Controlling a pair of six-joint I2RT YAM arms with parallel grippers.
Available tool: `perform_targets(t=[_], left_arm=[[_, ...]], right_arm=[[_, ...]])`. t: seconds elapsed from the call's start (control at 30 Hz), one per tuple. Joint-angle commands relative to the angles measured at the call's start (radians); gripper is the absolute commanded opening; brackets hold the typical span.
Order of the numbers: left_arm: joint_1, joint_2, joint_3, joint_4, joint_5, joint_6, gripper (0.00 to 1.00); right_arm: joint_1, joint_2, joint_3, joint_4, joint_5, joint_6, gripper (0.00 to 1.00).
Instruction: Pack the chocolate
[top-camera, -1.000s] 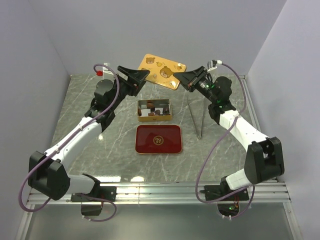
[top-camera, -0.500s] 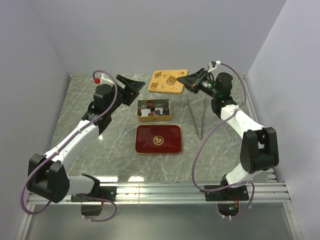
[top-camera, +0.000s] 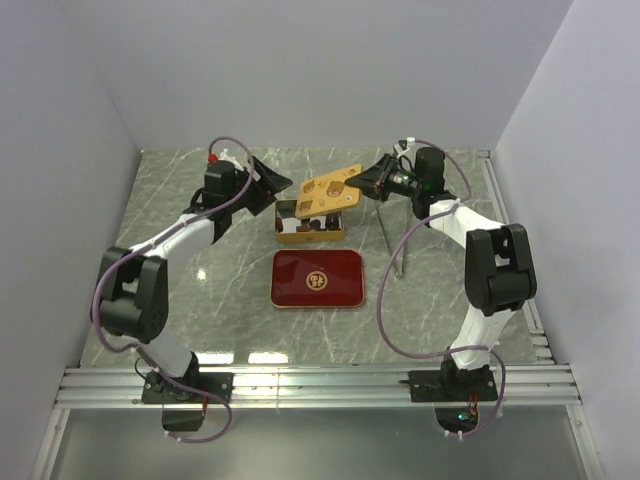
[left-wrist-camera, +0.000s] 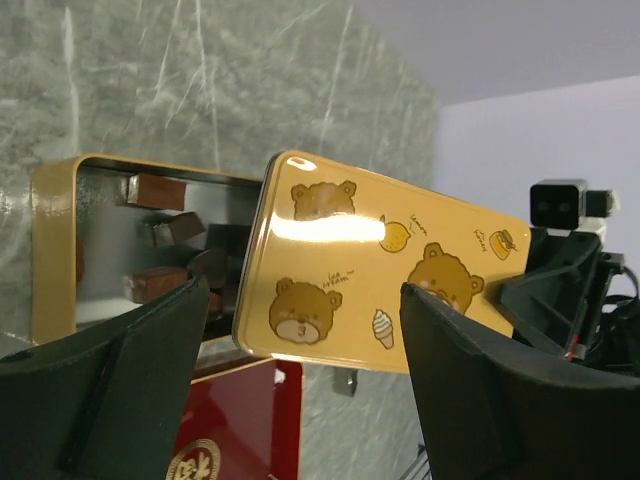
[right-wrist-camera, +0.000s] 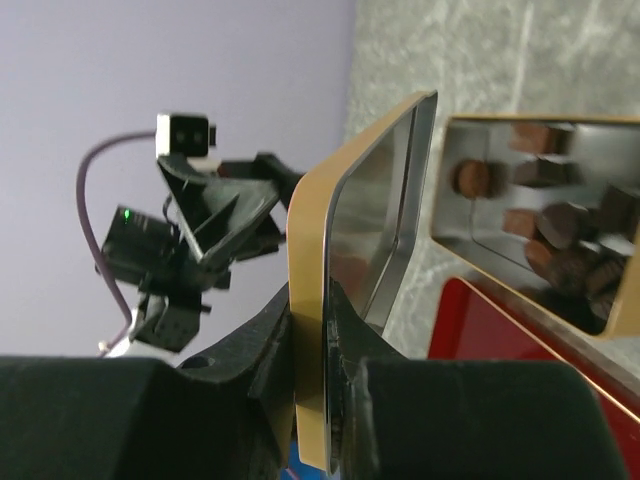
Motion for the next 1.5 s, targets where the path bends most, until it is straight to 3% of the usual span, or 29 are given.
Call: perform_targets(t=[0.0,0.6,1.17,1.47], left_arm=[[-0.002,0.049,0.085,0.004,0.072,0.088,0.82],[-0.004,0.158,0.125,-0.065,0.061,0.157,0.81],[-0.048,0.227,0.176,-0.182,0.014,0.218,0.81],[-0.057,0.207,0.173,-0.220,-0.094,0.232,0.81]], right_arm=[[-0.021,0.026,0.042,-0.018,-0.077,-0.036,0.15],[-0.061,0.216,0.135,-0.138,-0.103,-0.143,0.16],[-0.064,0.282,0.258,-0.648,0.072,-0.546,0.31],[-0.043,0.311,0.293,-0.745,0.158,-0.625,0.36]])
